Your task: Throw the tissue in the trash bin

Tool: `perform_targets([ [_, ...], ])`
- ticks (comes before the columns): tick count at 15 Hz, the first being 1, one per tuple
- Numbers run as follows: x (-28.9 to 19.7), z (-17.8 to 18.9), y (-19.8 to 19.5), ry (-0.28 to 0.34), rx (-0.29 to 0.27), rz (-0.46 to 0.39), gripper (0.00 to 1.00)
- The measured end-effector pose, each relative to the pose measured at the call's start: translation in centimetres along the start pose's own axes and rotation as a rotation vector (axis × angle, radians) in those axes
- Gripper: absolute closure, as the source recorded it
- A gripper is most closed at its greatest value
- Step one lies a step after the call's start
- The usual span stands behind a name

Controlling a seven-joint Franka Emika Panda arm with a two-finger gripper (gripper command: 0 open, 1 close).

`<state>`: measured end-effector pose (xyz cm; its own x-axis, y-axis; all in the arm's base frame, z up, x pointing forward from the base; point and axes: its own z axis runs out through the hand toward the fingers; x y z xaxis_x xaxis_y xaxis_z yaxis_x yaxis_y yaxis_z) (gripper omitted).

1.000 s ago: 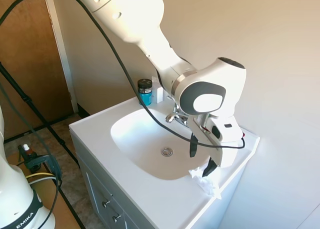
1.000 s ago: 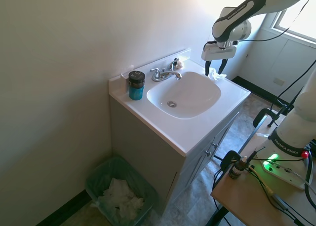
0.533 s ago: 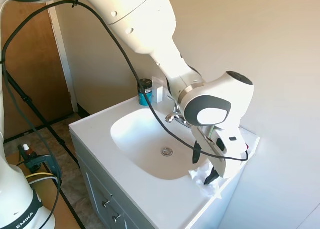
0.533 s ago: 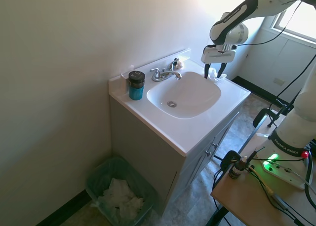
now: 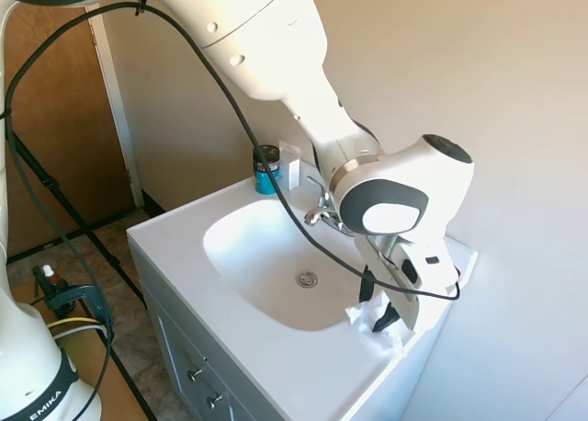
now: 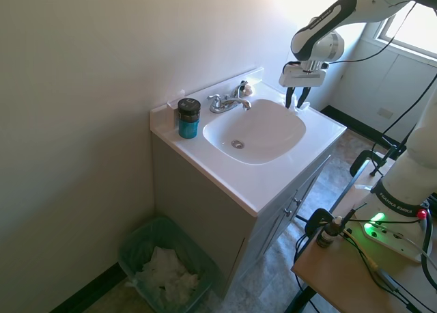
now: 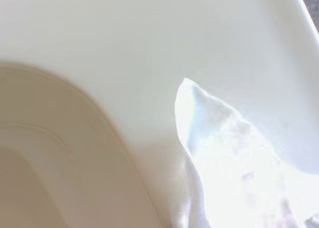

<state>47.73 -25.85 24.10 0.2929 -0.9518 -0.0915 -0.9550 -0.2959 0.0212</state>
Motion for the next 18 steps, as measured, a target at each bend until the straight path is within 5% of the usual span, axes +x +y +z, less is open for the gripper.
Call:
perform_targets([
  [9,-0.8,-1.2,-0.8,-0.006,0.037,-0.025,1.0],
  [14,-3.3,-6.9,-1.8,0.02,0.089,-0.083,1.0],
  [18,-12.7,-13.7,-4.4,0.098,0.123,-0.182,1.0],
])
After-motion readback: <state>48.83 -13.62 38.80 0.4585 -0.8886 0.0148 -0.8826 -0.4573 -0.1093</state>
